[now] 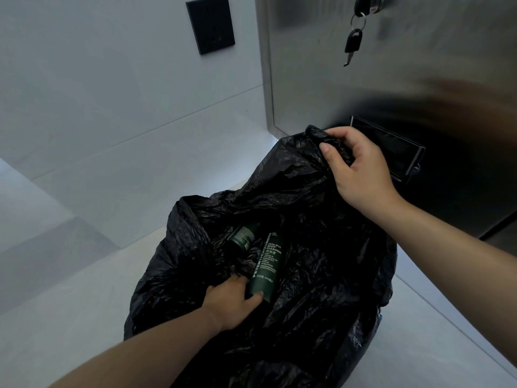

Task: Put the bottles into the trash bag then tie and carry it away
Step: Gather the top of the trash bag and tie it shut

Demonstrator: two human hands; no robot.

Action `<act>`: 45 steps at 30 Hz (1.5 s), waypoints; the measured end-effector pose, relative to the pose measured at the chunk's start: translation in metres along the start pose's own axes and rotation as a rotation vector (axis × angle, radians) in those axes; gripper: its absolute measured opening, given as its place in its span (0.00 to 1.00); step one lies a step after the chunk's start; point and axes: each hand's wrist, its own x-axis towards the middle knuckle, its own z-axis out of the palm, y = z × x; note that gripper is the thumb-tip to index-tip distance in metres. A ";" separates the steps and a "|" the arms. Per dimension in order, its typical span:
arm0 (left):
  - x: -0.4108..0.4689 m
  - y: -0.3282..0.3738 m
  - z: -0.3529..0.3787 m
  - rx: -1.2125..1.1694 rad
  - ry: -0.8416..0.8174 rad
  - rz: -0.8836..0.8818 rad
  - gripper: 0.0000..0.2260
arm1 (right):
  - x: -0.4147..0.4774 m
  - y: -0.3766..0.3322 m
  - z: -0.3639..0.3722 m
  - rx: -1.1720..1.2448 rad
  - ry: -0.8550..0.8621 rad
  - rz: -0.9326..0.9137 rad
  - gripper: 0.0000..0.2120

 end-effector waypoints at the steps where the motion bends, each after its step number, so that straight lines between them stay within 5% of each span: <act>1: -0.003 -0.001 0.000 0.018 0.009 -0.003 0.28 | 0.000 -0.002 0.001 -0.004 -0.003 -0.006 0.07; 7: -0.003 0.015 -0.003 0.026 0.035 -0.089 0.37 | -0.002 -0.010 0.001 -0.012 -0.013 -0.030 0.07; 15: 0.012 0.029 -0.017 -0.162 0.002 -0.206 0.29 | -0.003 -0.004 -0.007 -0.039 -0.009 -0.015 0.07; 23: 0.013 0.004 -0.068 -0.218 0.339 -0.139 0.34 | -0.003 -0.008 0.005 -0.033 -0.038 -0.021 0.07; 32: 0.005 0.002 -0.064 -0.110 0.434 -0.205 0.33 | -0.002 -0.008 0.005 -0.023 -0.042 -0.008 0.06; 39: -0.007 -0.001 -0.070 -0.169 0.521 -0.124 0.29 | -0.001 -0.012 0.013 -0.015 -0.067 -0.015 0.08; 45: -0.021 -0.009 -0.082 -0.218 0.317 0.107 0.21 | 0.001 -0.016 0.009 -0.010 -0.045 -0.023 0.07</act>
